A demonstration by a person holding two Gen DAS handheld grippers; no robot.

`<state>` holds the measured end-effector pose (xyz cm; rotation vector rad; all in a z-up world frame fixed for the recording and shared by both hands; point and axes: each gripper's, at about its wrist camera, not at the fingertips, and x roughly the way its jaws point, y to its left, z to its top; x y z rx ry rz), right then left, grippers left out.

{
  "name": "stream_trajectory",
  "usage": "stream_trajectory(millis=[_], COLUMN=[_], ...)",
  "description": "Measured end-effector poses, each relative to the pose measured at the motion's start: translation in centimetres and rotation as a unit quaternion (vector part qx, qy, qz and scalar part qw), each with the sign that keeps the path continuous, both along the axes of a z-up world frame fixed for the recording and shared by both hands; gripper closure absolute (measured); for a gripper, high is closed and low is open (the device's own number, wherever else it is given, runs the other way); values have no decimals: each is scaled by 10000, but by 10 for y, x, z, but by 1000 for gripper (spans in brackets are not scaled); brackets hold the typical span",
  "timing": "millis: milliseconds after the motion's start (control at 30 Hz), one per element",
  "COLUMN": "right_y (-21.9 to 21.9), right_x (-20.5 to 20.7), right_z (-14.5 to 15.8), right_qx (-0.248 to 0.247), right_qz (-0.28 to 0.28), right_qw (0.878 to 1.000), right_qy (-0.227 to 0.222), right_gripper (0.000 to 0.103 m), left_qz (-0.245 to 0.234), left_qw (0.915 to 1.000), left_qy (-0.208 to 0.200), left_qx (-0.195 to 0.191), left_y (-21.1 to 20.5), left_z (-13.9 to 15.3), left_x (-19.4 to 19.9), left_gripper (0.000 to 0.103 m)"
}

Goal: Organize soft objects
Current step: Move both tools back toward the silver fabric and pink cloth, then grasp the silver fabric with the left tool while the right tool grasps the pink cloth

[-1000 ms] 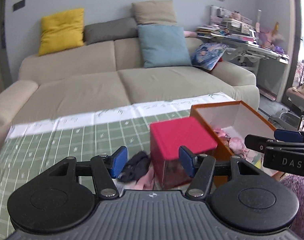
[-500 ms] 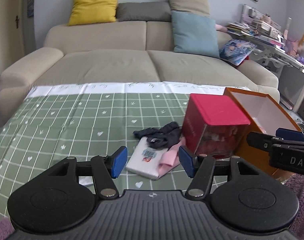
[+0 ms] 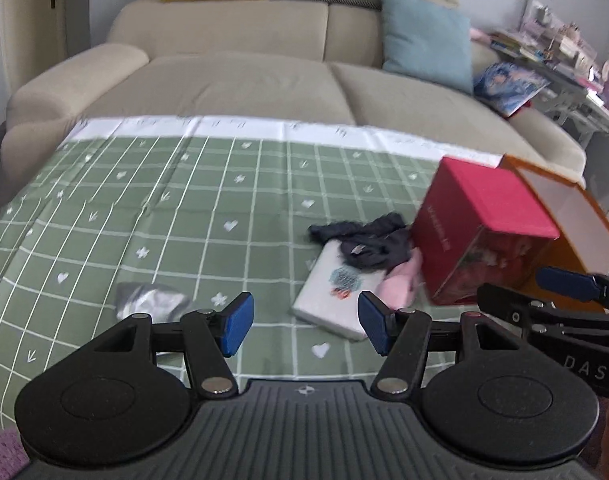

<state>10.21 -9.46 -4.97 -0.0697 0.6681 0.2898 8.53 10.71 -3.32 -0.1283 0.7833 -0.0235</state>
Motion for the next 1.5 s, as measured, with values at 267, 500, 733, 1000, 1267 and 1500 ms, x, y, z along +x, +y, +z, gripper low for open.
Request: stream_trajectory(millis=[267,500,733,1000,1267,1500], right_y=[26,43,43,45,52,50], right_x=[28,53,71,81,76,66], right_z=[-31,-56,-73,-86,-83,-56], right_qx=[-111,-139,46,155,59,29], right_qz=[316,285,91,158,480,573], right_qw=[9987,9980,9972,9956,9955,9975], right_qy=[381,545,738,907,810,414], right_gripper=[39,39,40,71,100,101], left_qz=[716,1474,1894,1888,1757,1586], left_qw=[9959,9845,9748,9744,9780,9843], left_qy=[357,733,1035,1165,1062,749], left_qx=[419,608,565,354,371,206], left_y=[26,50,68,72,70,65], left_z=[-17,-47,-67,-76,-73,-58], left_x=[15,43,52,56,55,50], left_gripper=[24,23,21,32,98,101])
